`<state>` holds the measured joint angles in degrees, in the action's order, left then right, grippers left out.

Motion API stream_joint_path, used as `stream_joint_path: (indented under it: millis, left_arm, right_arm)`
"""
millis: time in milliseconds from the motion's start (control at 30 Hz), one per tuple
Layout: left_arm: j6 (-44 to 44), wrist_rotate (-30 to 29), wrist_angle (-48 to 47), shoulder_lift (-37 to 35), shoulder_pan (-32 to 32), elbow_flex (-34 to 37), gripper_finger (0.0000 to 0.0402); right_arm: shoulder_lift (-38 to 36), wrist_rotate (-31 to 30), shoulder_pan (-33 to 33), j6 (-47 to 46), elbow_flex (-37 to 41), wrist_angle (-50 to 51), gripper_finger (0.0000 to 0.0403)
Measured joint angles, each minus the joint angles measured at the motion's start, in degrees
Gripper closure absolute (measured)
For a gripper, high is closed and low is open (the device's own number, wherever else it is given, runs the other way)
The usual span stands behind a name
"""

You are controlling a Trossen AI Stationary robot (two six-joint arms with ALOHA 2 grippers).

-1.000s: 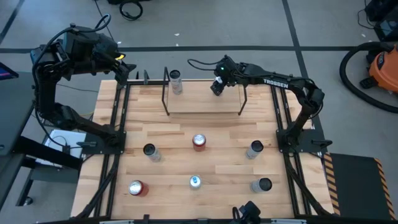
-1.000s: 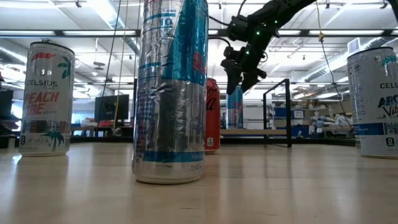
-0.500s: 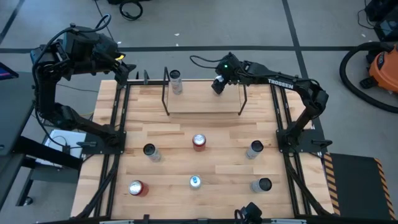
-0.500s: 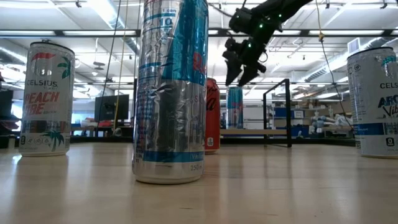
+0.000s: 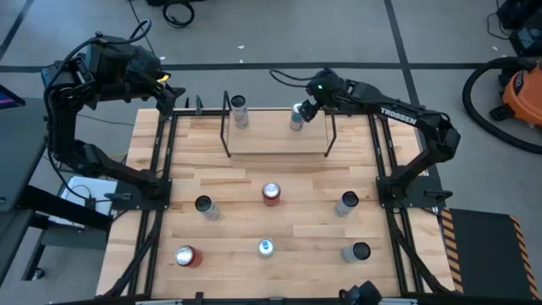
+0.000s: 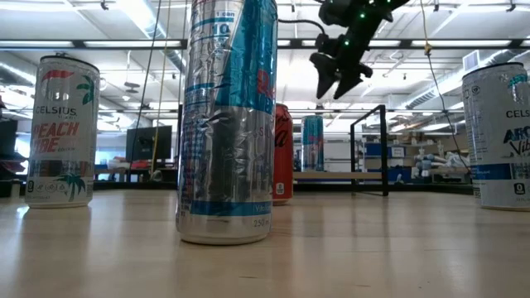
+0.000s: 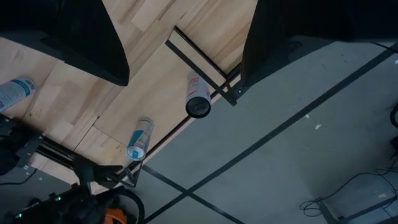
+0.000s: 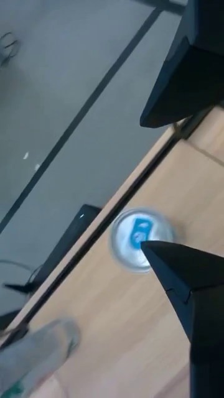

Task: Place canned beverage on shelf
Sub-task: Put the right blue soda can on the shelf

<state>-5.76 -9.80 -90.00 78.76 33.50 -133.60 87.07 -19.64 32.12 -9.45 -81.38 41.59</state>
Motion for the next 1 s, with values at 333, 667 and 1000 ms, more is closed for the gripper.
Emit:
stream_joint_path:
  millis: [333,667,1000]
  left_arm:
    - [0.0,0.0,0.0,0.0,0.0,0.0,0.009]
    - [0.0,0.0,0.0,0.0,0.0,0.0,0.009]
    - [0.0,0.0,0.0,0.0,0.0,0.0,0.009]
  right_arm:
    - [2.9,-0.2,0.0,-4.2,0.0,4.7,0.0159]
    - [7.2,0.0,0.7,-5.7,0.0,4.2,0.0243]
    - [7.5,0.0,0.7,-7.6,0.0,1.7,0.0269]
